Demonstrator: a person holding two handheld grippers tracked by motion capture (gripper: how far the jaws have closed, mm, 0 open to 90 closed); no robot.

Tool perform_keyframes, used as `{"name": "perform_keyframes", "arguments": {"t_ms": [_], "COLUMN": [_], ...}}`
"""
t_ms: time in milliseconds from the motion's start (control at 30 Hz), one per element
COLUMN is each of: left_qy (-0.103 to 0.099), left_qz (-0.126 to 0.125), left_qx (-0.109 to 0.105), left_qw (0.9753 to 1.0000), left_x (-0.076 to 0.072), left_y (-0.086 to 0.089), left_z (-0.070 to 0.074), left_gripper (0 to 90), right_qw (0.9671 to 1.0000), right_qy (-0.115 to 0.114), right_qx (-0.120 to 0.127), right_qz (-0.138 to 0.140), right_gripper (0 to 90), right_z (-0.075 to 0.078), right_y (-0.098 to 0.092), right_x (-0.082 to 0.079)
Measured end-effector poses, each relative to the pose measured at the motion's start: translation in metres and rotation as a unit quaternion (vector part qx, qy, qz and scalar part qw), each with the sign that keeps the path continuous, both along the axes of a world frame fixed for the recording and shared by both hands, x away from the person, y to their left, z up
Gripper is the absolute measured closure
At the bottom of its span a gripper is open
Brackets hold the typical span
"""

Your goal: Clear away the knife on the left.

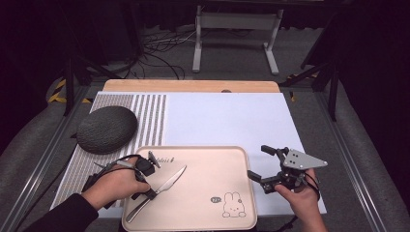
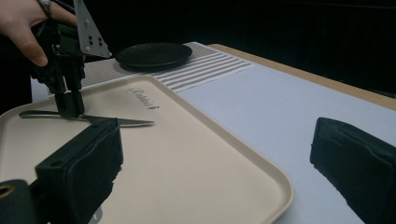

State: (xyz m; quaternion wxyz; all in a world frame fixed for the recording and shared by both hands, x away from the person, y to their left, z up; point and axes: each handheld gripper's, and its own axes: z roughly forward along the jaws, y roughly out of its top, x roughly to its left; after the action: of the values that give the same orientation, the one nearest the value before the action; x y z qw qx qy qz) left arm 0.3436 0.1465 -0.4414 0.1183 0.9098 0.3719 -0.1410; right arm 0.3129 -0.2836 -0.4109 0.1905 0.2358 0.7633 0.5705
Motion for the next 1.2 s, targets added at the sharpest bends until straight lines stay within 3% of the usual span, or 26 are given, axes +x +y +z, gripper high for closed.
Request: {"name": "perform_keyframes", "arguments": {"t_ms": [133,233,300,367,400,433,533,567,600,633,667,700,767,800,833,867,900,933,1000,1167,1200], "left_qy": [-0.016,-0.042,-0.061,-0.093,-0.117,-0.128,-0.162,-0.178,-0.190,-0.190,-0.202,-0.206,-0.209,-0.212,-0.212,-0.215,-0.215,-0.217,-0.222,-0.219,-0.215], "left_qz": [-0.009,-0.023,-0.033,-0.050,-0.064,-0.062,-0.086,-0.095,-0.108,-0.108,-0.120,-0.129,-0.132,-0.144,-0.144,-0.151,-0.151,-0.155,-0.164,-0.168,-0.170], "left_qx": [-0.015,-0.026,-0.039,-0.057,-0.075,-0.083,-0.098,-0.106,-0.109,-0.109,-0.108,-0.108,-0.107,-0.110,-0.110,-0.117,-0.117,-0.122,-0.126,-0.125,-0.121], "left_qw": [0.9997,0.9985,0.9968,0.9927,0.9881,0.9862,0.9781,0.9736,0.9696,0.9696,0.9659,0.9639,0.9630,0.9604,0.9604,0.9577,0.9577,0.9560,0.9528,0.9531,0.9541], "left_x": [-0.002,-0.004,-0.005,-0.006,-0.007,-0.008,-0.008,-0.009,-0.009,-0.009,-0.009,-0.009,-0.009,-0.007,-0.007,-0.006,-0.006,-0.005,-0.004,-0.003,-0.002], "left_y": [-0.002,-0.004,-0.005,-0.009,-0.011,-0.013,-0.019,-0.021,-0.023,-0.023,-0.025,-0.027,-0.028,-0.030,-0.030,-0.033,-0.033,-0.035,-0.040,-0.046,-0.048], "left_z": [0.001,0.005,0.007,0.012,0.014,0.016,0.020,0.021,0.022,0.022,0.024,0.025,0.025,0.025,0.025,0.024,0.024,0.023,0.021,0.015,0.012], "left_gripper": [51.5,38.4,35.6,29.8,25.6,21.9,22.2,22.3,23.5,26.6,29.9,35.9,48.4,56.2,62.9,68.9,74.5,74.5,86.1,90.0,90.0], "right_qw": [1.0000,1.0000,1.0000,1.0000,1.0000,1.0000,1.0000,1.0000,1.0000,1.0000,1.0000,1.0000,1.0000,1.0000,1.0000,1.0000,1.0000,1.0000,1.0000,1.0000,1.0000], "right_qy": [0.000,0.002,0.002,0.001,0.002,0.002,0.002,0.002,0.001,0.001,0.001,0.001,0.001,0.002,0.001,0.001,0.001,0.001,0.000,0.000,0.000], "right_qx": [0.002,0.000,0.001,0.001,0.001,0.001,0.001,0.001,0.001,0.001,0.001,0.001,0.000,0.000,0.000,0.000,0.000,0.000,0.002,0.002,0.002], "right_qz": [0.002,0.001,0.001,0.002,0.002,0.002,0.002,0.002,0.002,0.002,0.002,0.002,0.003,0.003,0.003,0.003,0.003,0.003,0.002,0.003,0.003], "right_gripper": [3.4,3.4,3.4,3.4,3.4,3.4,3.4,3.4,3.4,3.4,3.4,3.4,3.4,3.4,3.4,3.4,3.4,3.4,3.4,3.4,3.4], "right_z": [0.000,-0.001,-0.001,-0.001,-0.001,-0.001,-0.001,-0.001,-0.001,-0.001,-0.001,-0.001,-0.002,-0.002,-0.002,-0.001,-0.001,-0.001,-0.001,-0.001,-0.001], "right_y": [0.000,0.000,0.000,0.000,0.000,0.000,0.000,0.000,0.000,0.000,0.000,0.000,0.000,0.000,0.000,0.000,0.000,0.000,-0.001,-0.002,-0.002], "right_x": [0.000,0.000,0.000,0.000,0.000,0.001,0.001,0.000,0.000,0.000,0.000,0.001,0.001,0.001,0.001,0.001,0.001,0.001,0.001,0.001,0.001]}}
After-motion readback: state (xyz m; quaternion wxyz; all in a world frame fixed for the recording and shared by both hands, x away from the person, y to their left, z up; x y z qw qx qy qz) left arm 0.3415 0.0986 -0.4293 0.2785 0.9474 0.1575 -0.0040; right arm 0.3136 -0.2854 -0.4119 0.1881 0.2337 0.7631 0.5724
